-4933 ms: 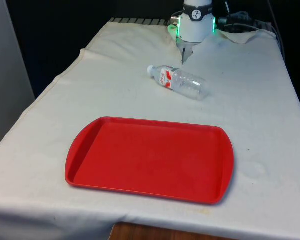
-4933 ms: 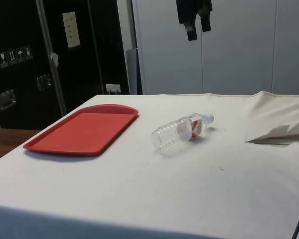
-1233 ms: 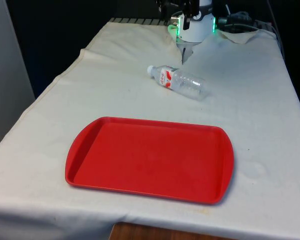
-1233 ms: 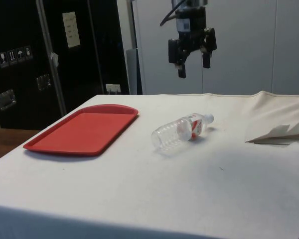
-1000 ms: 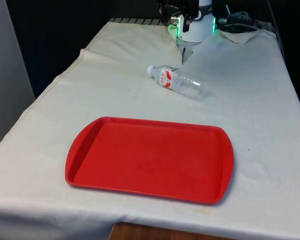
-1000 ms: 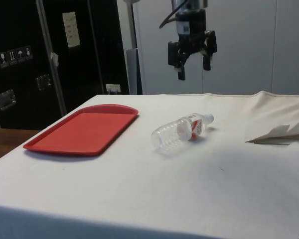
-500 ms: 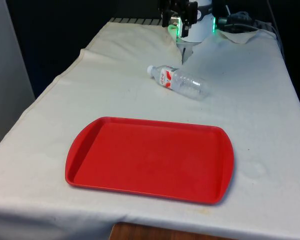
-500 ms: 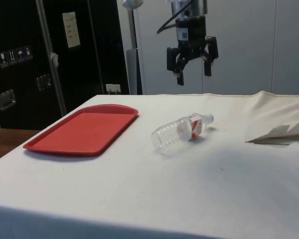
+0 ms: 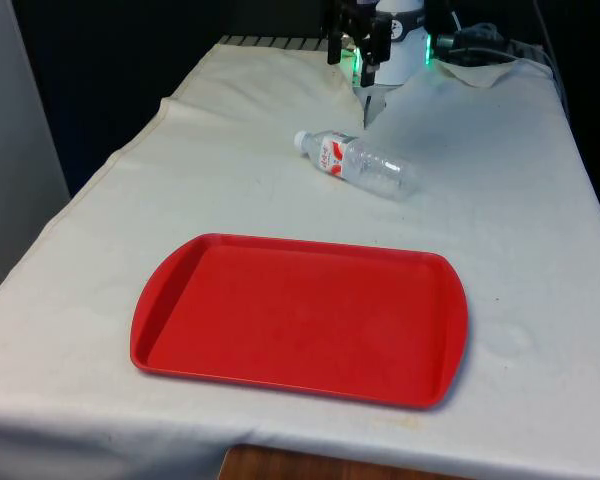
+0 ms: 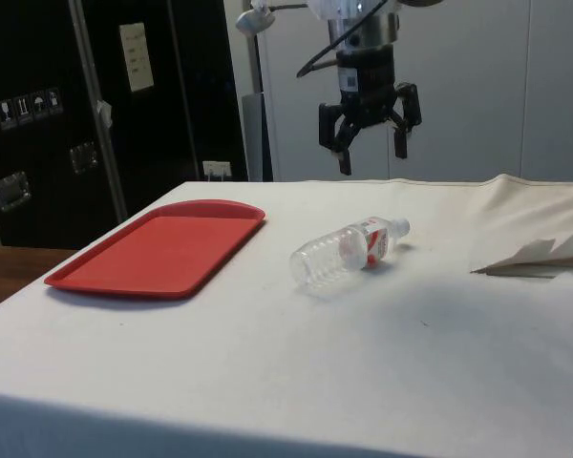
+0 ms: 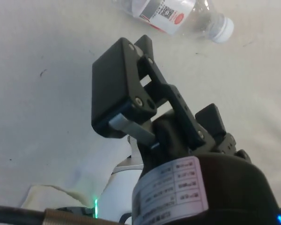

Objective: Place the bottle upright on the tray.

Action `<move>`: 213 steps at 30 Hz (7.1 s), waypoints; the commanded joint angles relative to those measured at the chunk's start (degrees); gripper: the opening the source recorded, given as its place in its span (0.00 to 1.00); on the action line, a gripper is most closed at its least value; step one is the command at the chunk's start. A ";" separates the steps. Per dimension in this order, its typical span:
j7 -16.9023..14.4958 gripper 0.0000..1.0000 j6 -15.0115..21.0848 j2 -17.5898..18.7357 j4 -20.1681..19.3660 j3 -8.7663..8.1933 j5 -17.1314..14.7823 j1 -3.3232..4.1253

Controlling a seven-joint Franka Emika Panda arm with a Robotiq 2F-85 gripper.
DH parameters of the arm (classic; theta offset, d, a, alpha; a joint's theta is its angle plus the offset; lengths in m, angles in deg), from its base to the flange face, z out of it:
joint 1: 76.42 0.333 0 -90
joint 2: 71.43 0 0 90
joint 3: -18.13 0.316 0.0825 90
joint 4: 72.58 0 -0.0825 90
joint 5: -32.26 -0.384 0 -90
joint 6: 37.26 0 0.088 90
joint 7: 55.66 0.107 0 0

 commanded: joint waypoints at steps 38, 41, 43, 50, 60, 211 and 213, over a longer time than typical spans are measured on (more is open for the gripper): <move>15.18 1.00 4.98 5.39 -0.52 0.06 0.29 -0.23; 15.76 1.00 4.41 5.84 -0.34 0.00 0.00 0.00; 17.13 1.00 5.61 6.25 -0.52 0.06 0.29 -0.23; 19.65 1.00 6.36 7.10 -0.52 0.11 0.29 -0.17; 23.15 1.00 8.02 8.54 -0.69 0.11 0.57 -0.23; 54.43 1.00 12.89 11.29 -2.18 -2.12 -1.43 -0.06; 54.77 1.00 13.06 11.23 -2.23 -2.12 -1.60 0.00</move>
